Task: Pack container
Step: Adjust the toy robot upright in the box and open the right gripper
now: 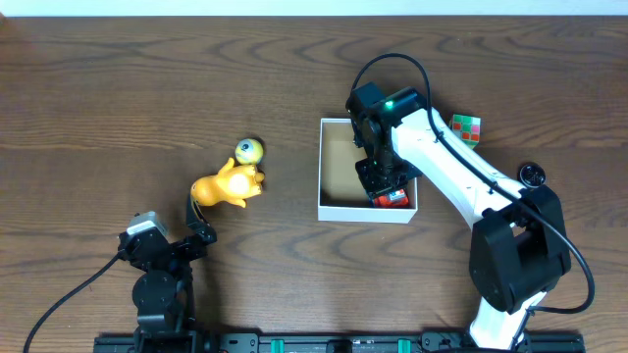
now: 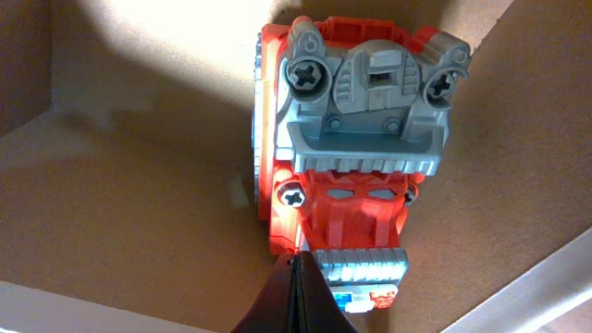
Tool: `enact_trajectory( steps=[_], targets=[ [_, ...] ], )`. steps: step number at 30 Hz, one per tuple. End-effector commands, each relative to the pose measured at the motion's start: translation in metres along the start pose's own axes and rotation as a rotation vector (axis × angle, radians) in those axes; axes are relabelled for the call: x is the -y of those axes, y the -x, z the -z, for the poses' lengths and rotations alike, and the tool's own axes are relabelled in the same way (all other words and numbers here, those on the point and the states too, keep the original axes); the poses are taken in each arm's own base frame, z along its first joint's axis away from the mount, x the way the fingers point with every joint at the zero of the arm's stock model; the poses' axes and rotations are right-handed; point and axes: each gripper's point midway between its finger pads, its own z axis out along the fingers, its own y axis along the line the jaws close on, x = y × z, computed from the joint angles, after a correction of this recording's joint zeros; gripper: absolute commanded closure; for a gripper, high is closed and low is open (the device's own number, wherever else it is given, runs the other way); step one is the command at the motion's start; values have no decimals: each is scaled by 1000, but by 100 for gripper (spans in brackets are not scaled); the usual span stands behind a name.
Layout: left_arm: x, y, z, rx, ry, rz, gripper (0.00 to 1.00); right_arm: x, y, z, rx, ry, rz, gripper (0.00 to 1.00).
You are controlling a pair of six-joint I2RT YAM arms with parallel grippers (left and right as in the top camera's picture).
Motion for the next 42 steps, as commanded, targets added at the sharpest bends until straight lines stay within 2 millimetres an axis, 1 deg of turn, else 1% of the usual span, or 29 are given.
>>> enact_trajectory(
  steps=[1,3,9,13,16,19,23,26,28,32,34,39,42],
  targets=[
    [-5,-13,-3,-25,18,-22,2,10,0,-3,-5,-21,0,99],
    [-5,-13,-3,-25,18,-23,2,7,2,-3,3,-4,1,99],
    [-5,-13,-3,-25,18,-23,2,-20,23,0,81,146,8,99],
    [-5,-13,-3,-25,18,-23,2,-25,38,3,145,171,21,99],
    [-5,-13,-3,-25,18,-23,2,-27,51,1,204,166,121,99],
    [-5,-13,-3,-25,18,-23,2,-28,52,-9,225,154,253,99],
    [-5,-13,-3,-25,18,-23,2,-26,44,-24,207,140,378,99],
    [-5,-13,-3,-25,18,-23,2,-23,43,-29,211,118,462,99],
    [-5,-13,-3,-25,18,-23,2,-13,47,-29,217,71,458,99],
    [-5,-13,-3,-25,18,-23,2,13,52,-30,209,-56,432,99],
    [-5,-13,-3,-25,18,-23,2,21,52,-30,205,-89,422,99],
    [-5,-13,-3,-25,18,-23,2,24,48,-30,188,-89,418,99],
    [-5,-13,-3,-25,18,-23,2,21,51,-29,201,-89,424,99]
  ],
)
